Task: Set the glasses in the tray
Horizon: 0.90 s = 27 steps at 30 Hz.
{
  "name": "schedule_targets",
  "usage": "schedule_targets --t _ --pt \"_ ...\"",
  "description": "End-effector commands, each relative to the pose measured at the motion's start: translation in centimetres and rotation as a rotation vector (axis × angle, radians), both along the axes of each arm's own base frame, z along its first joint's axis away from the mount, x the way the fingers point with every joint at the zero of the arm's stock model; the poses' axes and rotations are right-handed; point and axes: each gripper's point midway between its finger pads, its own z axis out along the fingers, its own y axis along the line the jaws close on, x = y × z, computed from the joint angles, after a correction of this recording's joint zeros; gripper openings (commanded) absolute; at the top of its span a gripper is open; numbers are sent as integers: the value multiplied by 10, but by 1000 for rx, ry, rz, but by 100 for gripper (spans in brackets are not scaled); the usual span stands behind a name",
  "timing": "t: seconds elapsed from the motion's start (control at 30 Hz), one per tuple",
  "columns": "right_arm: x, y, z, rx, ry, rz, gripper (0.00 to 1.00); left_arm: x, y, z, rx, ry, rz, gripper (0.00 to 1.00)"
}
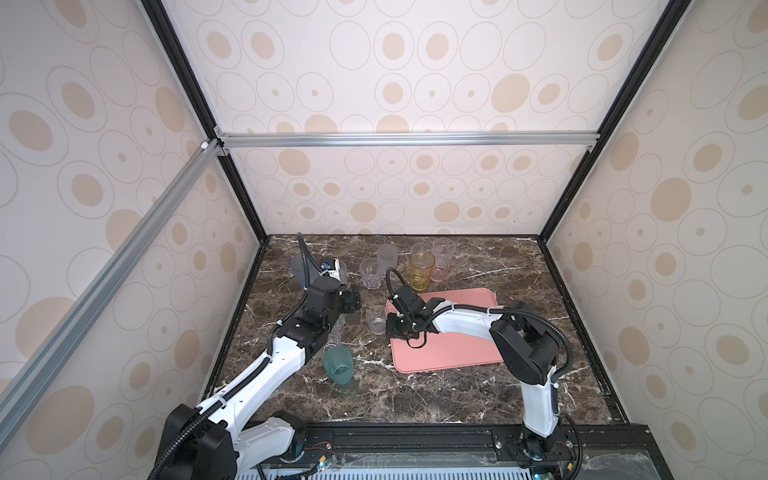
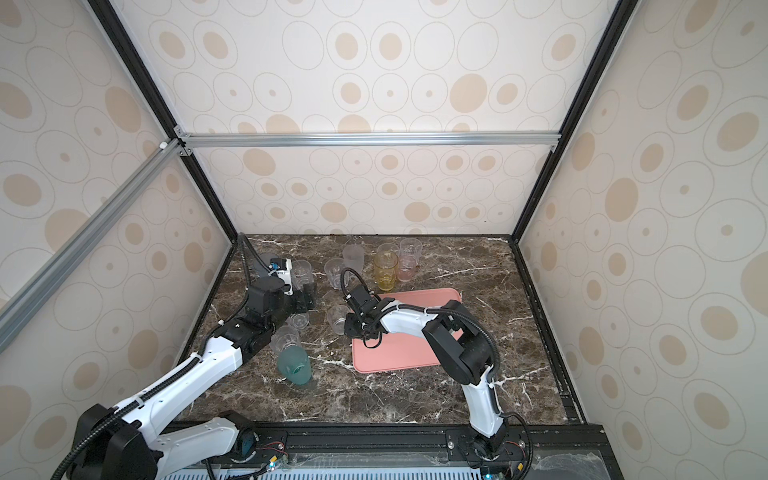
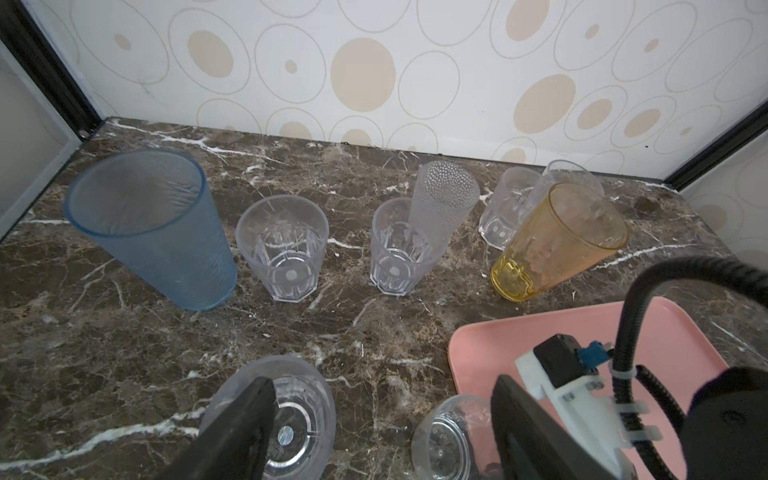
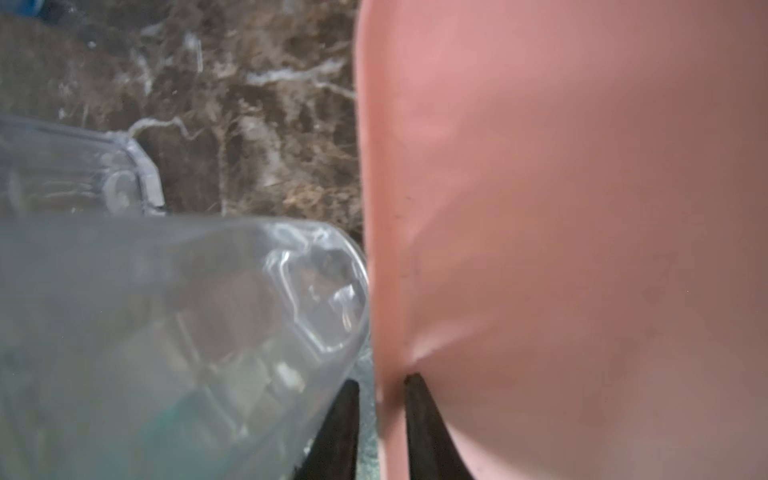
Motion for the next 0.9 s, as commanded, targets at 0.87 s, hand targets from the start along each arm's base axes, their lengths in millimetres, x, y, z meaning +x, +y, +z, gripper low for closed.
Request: schedule_targets --t 0.87 --pt "90 -102 139 74 -39 -171 46 162 -35 -47 141 371 -223 62"
